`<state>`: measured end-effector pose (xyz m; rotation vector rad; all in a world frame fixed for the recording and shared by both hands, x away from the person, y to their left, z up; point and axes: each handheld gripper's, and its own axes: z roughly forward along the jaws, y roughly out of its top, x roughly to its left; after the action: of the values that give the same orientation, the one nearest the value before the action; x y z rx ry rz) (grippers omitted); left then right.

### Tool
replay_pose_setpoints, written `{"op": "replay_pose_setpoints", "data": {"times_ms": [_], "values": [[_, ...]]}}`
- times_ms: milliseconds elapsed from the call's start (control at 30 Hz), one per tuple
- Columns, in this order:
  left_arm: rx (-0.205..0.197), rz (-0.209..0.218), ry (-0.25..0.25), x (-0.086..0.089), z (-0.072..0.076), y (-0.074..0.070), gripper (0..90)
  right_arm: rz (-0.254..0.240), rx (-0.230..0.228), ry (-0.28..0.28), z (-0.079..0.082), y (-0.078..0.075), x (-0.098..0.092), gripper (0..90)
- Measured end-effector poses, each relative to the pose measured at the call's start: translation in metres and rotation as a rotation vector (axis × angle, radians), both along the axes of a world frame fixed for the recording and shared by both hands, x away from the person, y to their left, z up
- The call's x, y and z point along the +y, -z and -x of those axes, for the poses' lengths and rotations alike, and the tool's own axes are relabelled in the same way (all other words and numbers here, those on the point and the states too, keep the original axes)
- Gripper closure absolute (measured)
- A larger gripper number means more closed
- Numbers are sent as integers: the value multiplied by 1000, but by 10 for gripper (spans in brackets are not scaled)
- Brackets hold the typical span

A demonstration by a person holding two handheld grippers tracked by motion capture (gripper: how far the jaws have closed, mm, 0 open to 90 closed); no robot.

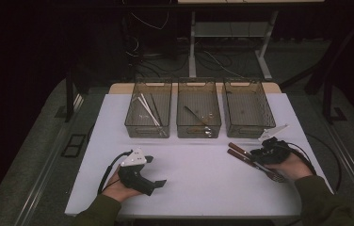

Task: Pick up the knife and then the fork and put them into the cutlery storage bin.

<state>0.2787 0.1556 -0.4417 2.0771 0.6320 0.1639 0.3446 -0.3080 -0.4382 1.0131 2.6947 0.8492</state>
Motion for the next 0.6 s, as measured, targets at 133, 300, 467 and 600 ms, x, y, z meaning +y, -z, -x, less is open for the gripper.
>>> {"op": "replay_pose_setpoints", "data": {"times_ms": [133, 300, 467, 600], "values": [[-1, 2, -1, 0, 0, 0, 0, 92, 43, -26, -7, -6, 11, 716], [-1, 3, 0, 0, 0, 0, 0, 201, 109, -48, -17, -12, 25, 717], [-3, 1, 4, -1, 0, 0, 0, 308, 187, -82, -30, -16, 37, 722], [-4, 0, 5, -1, 0, 0, 0, 378, 234, -101, -38, -18, 46, 731]]}}
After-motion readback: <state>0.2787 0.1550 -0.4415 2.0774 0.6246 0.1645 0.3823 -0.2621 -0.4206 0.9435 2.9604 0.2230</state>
